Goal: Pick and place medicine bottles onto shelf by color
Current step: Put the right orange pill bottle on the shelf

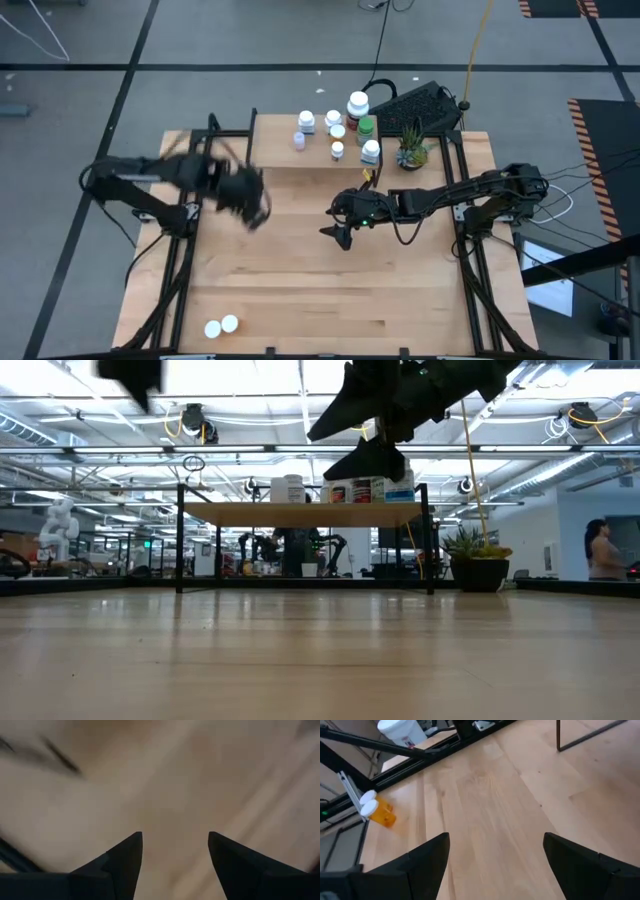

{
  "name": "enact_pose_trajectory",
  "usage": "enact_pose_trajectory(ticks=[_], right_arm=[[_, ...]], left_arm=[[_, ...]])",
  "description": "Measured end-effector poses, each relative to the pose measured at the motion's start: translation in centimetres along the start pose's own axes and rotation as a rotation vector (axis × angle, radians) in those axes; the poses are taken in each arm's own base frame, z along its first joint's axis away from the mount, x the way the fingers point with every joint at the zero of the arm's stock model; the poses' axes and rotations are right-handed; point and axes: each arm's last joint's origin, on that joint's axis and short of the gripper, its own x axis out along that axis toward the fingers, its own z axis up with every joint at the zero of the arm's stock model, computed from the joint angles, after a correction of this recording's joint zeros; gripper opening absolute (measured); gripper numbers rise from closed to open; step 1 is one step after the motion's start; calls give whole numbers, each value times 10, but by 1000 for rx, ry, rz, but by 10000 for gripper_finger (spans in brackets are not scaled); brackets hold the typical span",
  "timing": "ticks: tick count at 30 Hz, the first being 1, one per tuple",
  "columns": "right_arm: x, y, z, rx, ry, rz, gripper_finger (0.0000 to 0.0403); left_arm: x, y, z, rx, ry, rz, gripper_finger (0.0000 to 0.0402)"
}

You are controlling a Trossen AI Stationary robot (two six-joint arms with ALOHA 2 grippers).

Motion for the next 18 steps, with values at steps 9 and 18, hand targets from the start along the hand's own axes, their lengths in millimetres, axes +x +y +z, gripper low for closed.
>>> enact_pose_trajectory(ticks=[9, 18], right_arm=[[0, 0, 0, -46, 0, 1, 318], [0, 0, -3, -51, 3, 4, 318]], left_arm=[[46, -57, -111, 30, 301, -169, 227], [52, -105, -184, 278, 218, -412, 227]])
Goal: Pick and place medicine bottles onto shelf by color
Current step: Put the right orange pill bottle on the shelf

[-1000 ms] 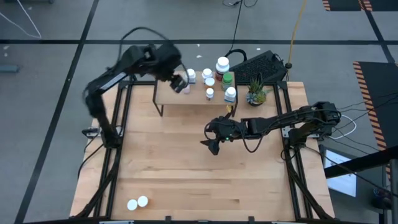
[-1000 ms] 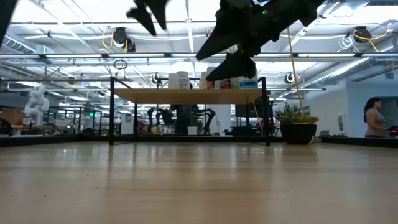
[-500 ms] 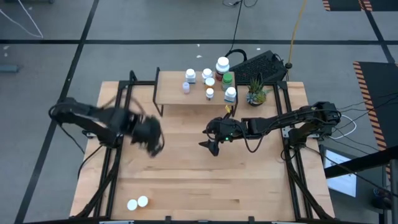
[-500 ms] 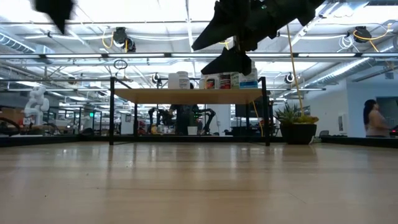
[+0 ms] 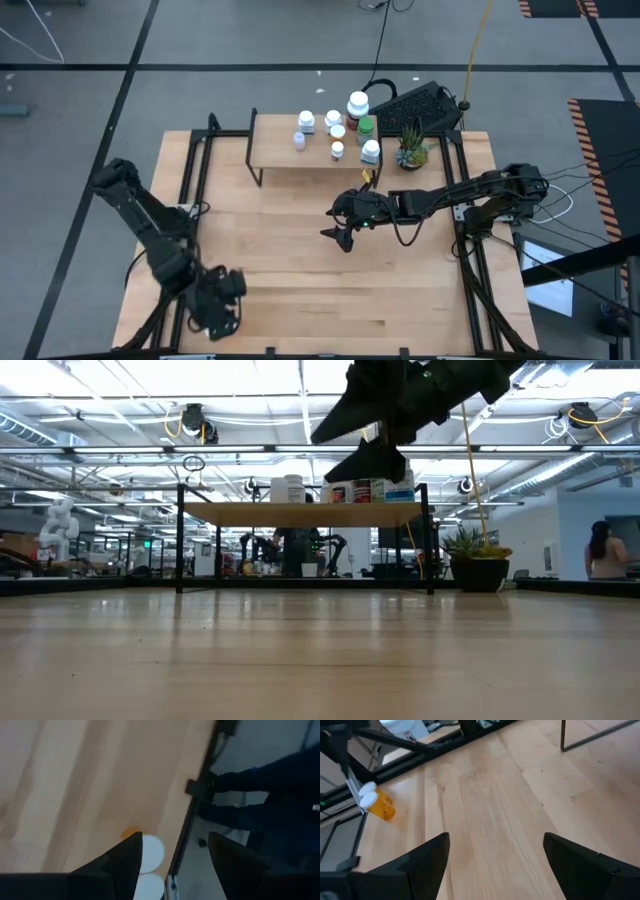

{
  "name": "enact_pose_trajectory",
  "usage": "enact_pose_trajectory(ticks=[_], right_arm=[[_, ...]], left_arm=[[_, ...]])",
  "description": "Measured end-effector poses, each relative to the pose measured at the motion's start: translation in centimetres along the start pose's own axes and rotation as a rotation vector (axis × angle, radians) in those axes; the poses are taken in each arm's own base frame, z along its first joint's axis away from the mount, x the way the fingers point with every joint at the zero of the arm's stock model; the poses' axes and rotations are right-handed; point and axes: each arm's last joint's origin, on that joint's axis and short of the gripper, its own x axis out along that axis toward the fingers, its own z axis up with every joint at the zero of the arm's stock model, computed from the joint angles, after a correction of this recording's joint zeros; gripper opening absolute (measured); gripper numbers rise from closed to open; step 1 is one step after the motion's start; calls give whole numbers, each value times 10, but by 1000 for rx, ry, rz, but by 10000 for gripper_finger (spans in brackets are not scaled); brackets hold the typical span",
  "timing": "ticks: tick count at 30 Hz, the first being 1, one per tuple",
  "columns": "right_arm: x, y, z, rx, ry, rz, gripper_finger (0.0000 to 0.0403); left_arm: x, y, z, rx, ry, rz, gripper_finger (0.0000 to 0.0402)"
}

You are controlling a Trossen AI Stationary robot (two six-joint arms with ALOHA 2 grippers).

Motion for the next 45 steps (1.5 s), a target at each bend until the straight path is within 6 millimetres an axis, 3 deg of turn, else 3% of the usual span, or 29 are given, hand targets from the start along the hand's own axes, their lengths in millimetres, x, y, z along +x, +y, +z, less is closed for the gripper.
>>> enact_pose_trajectory(ticks=[8, 19, 24, 34, 45], right_arm=[[1, -3, -18, 6, 71, 33, 318], [1, -3, -32, 35, 113, 29, 318], [1, -4, -33, 35, 115, 28, 318], [2, -2, -29, 33, 75, 47, 318], [2, -2, -28, 39, 62, 51, 318]], left_arm=[[34, -5, -27, 61, 41, 146, 238], [64, -6, -42, 170, 92, 234, 370], [76, -8, -43, 208, 115, 229, 395], [84, -7, -38, 227, 123, 234, 394], [90, 5, -36, 211, 154, 266, 292]])
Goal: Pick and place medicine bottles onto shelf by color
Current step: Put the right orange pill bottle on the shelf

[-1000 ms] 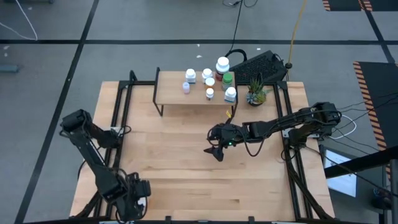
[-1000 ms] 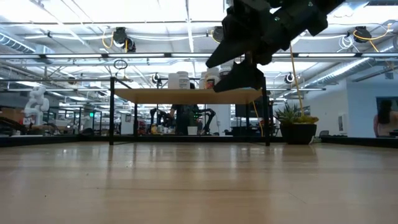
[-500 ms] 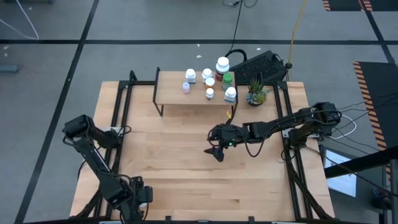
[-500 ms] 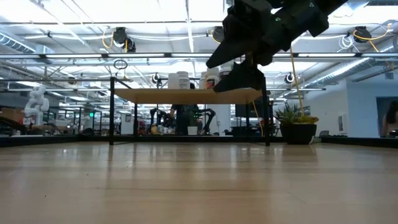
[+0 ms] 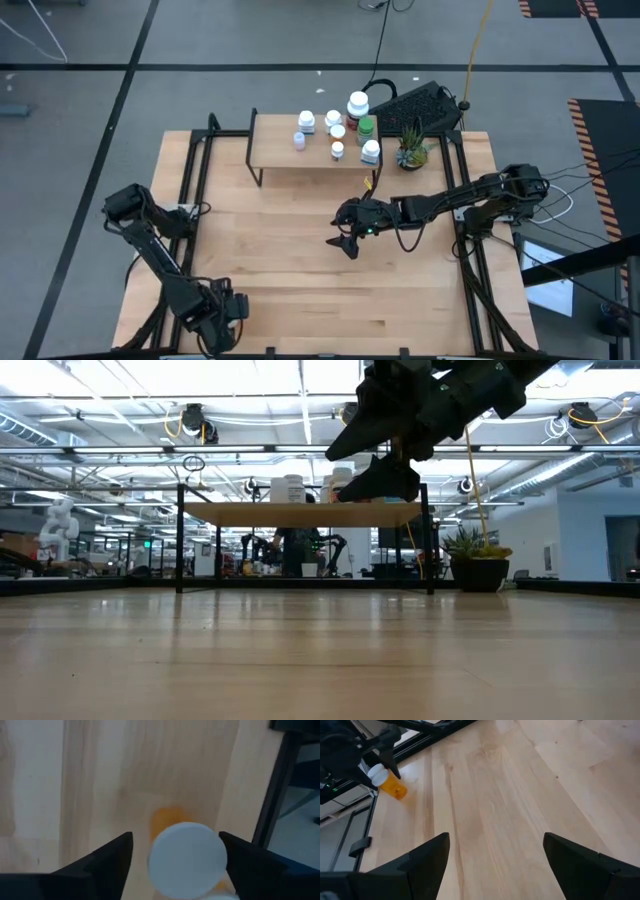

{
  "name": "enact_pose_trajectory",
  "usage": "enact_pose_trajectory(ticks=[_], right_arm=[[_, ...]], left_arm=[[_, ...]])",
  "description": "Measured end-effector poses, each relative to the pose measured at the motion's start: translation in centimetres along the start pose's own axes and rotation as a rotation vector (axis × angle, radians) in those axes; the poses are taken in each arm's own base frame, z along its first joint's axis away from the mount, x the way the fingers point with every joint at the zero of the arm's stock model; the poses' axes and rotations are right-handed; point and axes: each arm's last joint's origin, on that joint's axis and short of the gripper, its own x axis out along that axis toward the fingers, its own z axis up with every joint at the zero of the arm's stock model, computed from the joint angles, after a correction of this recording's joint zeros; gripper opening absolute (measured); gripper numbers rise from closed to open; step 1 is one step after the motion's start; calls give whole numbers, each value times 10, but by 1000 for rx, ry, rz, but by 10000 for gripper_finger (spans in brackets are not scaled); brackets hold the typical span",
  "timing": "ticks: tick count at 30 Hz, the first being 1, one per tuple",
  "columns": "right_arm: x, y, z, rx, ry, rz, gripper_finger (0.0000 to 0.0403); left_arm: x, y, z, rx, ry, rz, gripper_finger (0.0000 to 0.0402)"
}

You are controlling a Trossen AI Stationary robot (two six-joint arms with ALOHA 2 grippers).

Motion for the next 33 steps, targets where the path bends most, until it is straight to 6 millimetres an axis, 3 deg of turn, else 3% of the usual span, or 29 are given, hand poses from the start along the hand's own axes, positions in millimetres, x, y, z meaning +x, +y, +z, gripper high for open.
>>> enact_pose_trajectory(ticks=[12, 20, 25, 33], right_arm=[[0, 0, 0, 1, 0, 0, 318], [0, 0, 0, 1, -1, 1, 318], [0, 0, 0, 25, -1, 0, 318], [0, 0, 0, 50, -3, -5, 318]], left_arm=[[0, 6, 10, -92, 56, -26, 206], [-13, 23, 34, -149, 59, -75, 234], [-35, 49, 53, -166, 28, -71, 230], [-63, 115, 93, -95, -43, -35, 204]])
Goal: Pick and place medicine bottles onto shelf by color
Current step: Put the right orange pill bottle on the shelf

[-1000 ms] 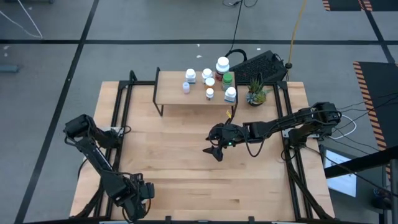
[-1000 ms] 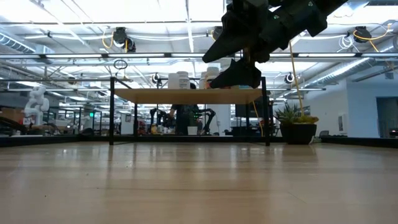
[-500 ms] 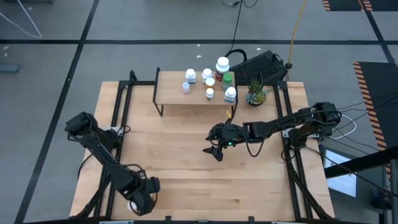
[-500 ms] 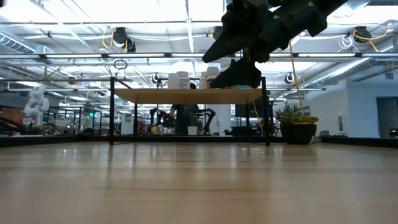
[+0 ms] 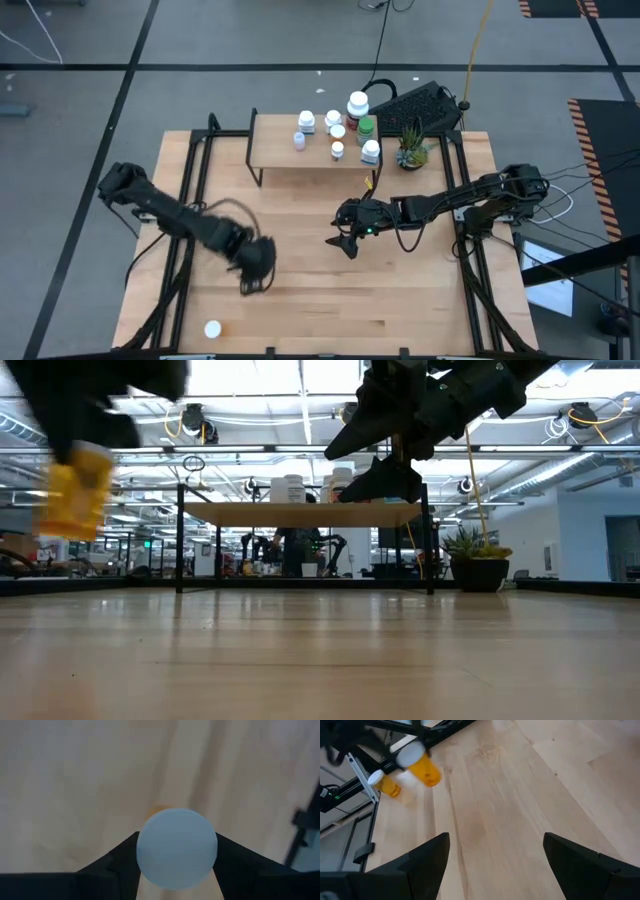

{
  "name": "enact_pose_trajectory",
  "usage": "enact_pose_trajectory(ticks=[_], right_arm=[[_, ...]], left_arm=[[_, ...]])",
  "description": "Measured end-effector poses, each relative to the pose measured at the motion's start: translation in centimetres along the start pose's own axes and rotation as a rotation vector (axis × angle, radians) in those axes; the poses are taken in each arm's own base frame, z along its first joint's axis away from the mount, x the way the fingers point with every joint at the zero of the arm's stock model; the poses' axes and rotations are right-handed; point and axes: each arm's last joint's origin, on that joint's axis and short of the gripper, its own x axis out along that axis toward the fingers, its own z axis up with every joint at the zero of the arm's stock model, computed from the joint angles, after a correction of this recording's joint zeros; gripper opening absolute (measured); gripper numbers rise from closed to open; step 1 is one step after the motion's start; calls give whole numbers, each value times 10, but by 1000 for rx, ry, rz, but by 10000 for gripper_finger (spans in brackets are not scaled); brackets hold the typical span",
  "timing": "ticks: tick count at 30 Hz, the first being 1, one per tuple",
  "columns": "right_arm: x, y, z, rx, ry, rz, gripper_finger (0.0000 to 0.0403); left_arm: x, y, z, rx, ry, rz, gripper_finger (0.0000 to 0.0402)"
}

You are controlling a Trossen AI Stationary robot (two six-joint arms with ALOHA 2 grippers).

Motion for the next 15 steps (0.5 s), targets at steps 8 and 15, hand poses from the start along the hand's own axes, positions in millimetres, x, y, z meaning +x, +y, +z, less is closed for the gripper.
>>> enact_pose_trajectory(ticks=[8, 15], right_arm=[[0, -2, -3, 14, 32, -20, 318], [0, -4, -3, 30, 38, -31, 318]], left_arm=[[-30, 66, 46, -14, -74, 74, 224], [-89, 116, 83, -81, -270, 147, 206]])
